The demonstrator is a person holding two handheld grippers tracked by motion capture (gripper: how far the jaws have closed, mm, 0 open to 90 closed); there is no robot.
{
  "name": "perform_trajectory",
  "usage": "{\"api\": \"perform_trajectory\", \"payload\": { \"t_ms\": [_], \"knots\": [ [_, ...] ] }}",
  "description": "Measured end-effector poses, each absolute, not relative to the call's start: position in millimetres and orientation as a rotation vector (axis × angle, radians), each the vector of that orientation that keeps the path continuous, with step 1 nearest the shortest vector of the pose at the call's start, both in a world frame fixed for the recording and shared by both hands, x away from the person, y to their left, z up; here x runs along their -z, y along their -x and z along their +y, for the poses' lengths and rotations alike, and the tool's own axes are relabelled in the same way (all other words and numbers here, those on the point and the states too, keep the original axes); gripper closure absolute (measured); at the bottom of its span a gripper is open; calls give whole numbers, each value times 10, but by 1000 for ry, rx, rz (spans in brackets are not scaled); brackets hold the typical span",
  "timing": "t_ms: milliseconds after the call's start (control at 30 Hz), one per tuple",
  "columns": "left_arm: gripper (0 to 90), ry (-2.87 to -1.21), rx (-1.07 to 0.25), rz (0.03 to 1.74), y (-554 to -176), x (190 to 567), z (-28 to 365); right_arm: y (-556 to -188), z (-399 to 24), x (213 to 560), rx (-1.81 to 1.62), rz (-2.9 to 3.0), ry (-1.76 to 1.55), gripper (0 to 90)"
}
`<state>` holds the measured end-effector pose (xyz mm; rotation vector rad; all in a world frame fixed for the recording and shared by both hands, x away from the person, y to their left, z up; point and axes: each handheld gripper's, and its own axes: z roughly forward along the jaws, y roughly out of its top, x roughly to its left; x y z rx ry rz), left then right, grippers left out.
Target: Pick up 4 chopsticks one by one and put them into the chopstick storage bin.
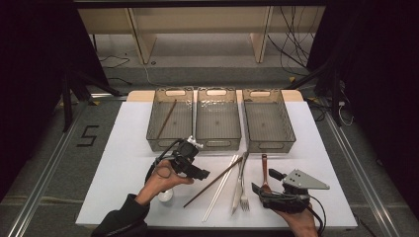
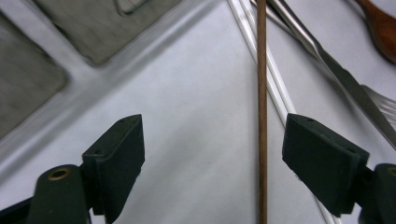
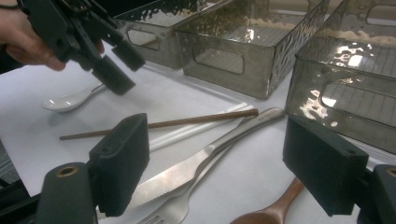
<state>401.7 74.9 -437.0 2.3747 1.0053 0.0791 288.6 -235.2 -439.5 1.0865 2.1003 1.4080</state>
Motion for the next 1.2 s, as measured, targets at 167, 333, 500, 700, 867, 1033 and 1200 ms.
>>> {"api": "perform_trajectory", "payload": {
  "t_ms": [167, 333, 500, 700, 867, 1033, 1200],
  "knots": [
    [242, -2404, -48, 991, -3952, 4419, 677, -2890, -2356, 4401, -1407, 2102, -1089, 235],
    [292, -2429, -33, 982, -3892, 4493, 613, -2889, -2352, 4404, -1403, 2104, -1090, 235],
    [378, -2464, -14, 957, -3853, 4542, 569, -2888, -2349, 4405, -1402, 2108, -1087, 235],
    [499, -2488, -4, 929, -3818, 4585, 521, -2887, -2348, 4406, -1402, 2109, -1088, 235],
    [576, -2510, 2, 899, -3797, 4624, 493, -2888, -2346, 4408, -1401, 2111, -1088, 235],
    [634, -2542, -18, 877, -3772, 4654, 454, -2889, -2342, 4410, -1401, 2111, -1087, 235],
    [697, -2569, -90, 864, -3741, 4655, 423, -2889, -2343, 4412, -1401, 2111, -1088, 235]
  ]
}}
